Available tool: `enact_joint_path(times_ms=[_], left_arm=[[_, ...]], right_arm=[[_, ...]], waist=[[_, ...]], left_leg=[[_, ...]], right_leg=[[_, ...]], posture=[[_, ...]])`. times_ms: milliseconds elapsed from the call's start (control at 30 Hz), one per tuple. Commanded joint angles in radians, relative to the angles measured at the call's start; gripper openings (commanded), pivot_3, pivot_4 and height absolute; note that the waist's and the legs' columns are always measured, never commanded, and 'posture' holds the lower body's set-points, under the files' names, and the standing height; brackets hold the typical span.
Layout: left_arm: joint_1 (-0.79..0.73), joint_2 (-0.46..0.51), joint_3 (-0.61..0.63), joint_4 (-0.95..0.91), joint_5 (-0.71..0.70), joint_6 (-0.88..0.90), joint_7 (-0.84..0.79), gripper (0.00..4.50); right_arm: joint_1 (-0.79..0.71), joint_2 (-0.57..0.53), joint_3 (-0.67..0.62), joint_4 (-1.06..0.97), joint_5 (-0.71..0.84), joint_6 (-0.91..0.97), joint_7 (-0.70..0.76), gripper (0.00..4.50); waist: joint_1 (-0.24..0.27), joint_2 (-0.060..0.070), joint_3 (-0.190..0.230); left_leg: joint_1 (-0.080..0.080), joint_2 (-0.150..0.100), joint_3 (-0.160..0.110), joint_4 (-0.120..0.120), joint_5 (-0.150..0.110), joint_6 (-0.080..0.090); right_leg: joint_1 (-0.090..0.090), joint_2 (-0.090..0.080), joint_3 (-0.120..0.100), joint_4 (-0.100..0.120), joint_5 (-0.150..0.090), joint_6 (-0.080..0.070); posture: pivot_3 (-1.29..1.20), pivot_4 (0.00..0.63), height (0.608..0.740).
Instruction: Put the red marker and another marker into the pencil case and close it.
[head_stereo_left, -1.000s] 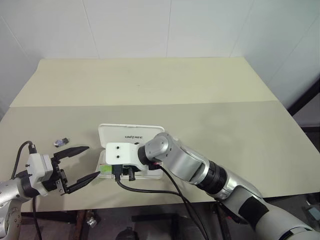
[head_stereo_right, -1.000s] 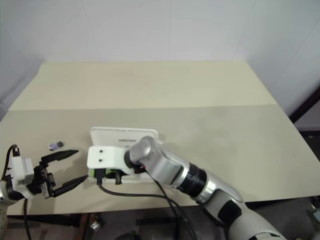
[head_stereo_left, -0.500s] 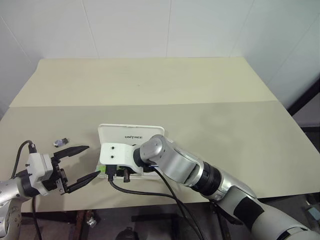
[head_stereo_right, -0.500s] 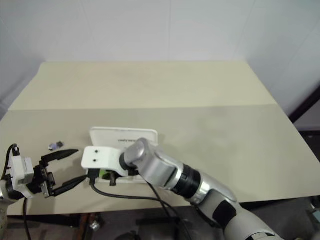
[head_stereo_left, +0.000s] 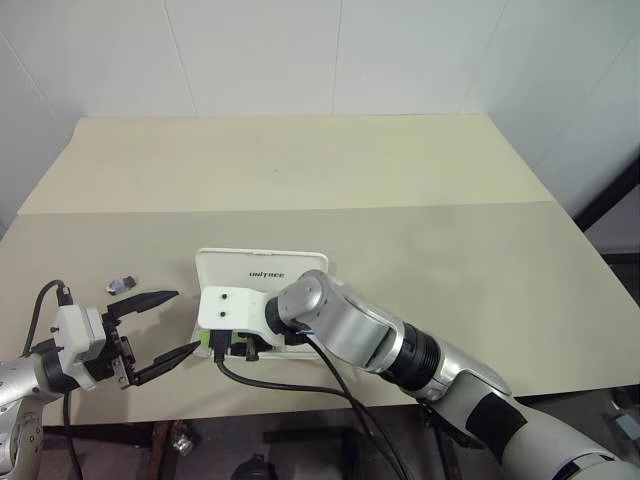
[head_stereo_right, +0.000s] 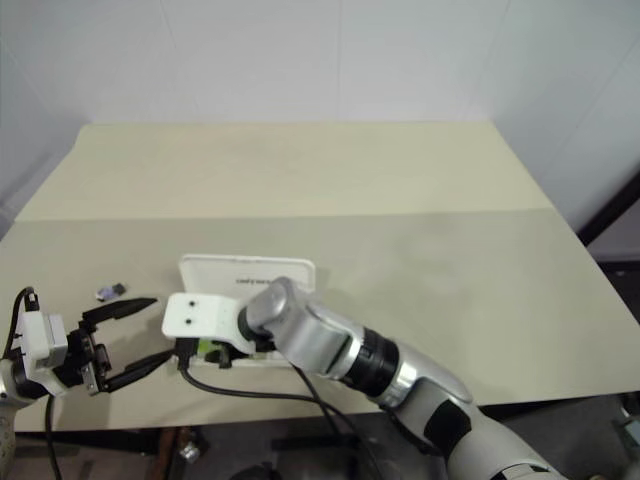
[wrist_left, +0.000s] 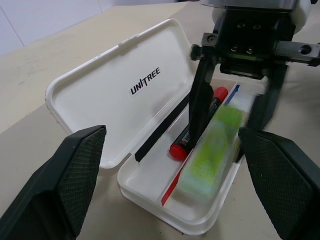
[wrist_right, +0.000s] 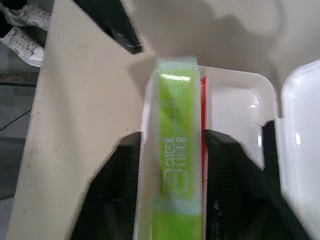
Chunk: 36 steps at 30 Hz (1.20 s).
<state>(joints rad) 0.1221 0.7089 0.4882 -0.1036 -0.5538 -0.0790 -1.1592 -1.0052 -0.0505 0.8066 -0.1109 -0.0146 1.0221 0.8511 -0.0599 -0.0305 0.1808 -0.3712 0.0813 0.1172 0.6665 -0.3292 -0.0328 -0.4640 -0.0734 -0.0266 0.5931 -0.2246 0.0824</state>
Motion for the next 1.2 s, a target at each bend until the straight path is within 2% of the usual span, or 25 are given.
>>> enact_joint_path(times_ms=[33,100,133,367,633,800,1000,1200], left_arm=[[-0.008,0.012,0.020,-0.003,-0.015,-0.019,-0.002,4.50],[-0.010,0.012,0.019,-0.002,-0.015,-0.019,-0.003,4.50],[-0.011,0.011,0.018,-0.001,-0.015,-0.020,-0.003,4.50],[-0.011,0.001,0.018,-0.005,-0.009,-0.023,0.012,4.50],[0.043,-0.019,0.068,-0.028,0.043,-0.045,0.136,4.50],[0.081,-0.018,0.099,-0.038,0.077,-0.032,0.216,4.50],[0.095,0.018,0.148,-0.001,0.105,-0.014,0.272,4.50],[0.050,0.107,0.183,0.143,0.115,-0.035,0.240,4.50]], right_arm=[[-0.024,0.005,-0.002,-0.043,0.014,-0.010,0.004,3.51],[-0.027,0.005,-0.002,-0.045,0.016,-0.007,0.003,4.26],[-0.028,0.005,-0.003,-0.047,0.018,-0.006,0.003,4.44],[-0.002,-0.023,-0.072,-0.074,0.062,-0.087,0.027,4.44],[0.059,-0.244,-0.196,-0.184,0.212,-0.159,0.204,4.44],[0.095,-0.366,-0.239,-0.150,0.235,-0.250,0.278,4.44],[0.172,-0.448,-0.340,-0.121,0.285,-0.402,0.351,4.44],[0.231,-0.490,-0.419,-0.074,0.308,-0.517,0.399,4.44]], waist=[[0.000,0.000,0.000],[0.000,0.000,0.000],[0.000,0.000,0.000],[0.001,0.000,0.000],[0.003,-0.001,-0.001],[0.003,-0.001,-0.001],[0.006,-0.001,-0.001],[0.006,-0.001,0.000]], left_leg=[[0.000,0.000,0.000,0.000,0.000,0.000],[0.000,0.000,0.000,0.000,0.000,0.000],[0.000,0.000,0.000,0.000,0.000,0.000],[0.000,0.000,0.000,0.000,0.000,0.000],[0.000,0.000,0.001,0.000,-0.002,0.001],[0.000,0.001,0.001,0.000,-0.002,0.000],[0.000,0.001,0.001,0.000,-0.002,0.000],[0.001,0.001,0.001,0.000,-0.002,0.000]], right_leg=[[0.000,0.000,0.000,0.000,0.000,0.000],[0.000,0.000,0.000,0.000,0.000,0.000],[0.000,0.000,0.000,0.000,0.000,0.000],[0.000,0.000,0.000,0.000,0.000,0.000],[0.000,-0.001,-0.006,-0.001,0.000,0.000],[0.000,-0.001,-0.007,-0.001,0.000,-0.001],[0.000,-0.001,-0.007,-0.001,-0.001,-0.001],[0.000,-0.001,-0.007,-0.002,-0.001,-0.002]], posture=[[0.00,0.150,0.740],[0.00,0.150,0.740],[0.00,0.150,0.740],[0.00,0.150,0.740],[0.00,0.150,0.740],[0.00,0.150,0.740],[0.00,0.150,0.740],[0.00,0.150,0.740]])
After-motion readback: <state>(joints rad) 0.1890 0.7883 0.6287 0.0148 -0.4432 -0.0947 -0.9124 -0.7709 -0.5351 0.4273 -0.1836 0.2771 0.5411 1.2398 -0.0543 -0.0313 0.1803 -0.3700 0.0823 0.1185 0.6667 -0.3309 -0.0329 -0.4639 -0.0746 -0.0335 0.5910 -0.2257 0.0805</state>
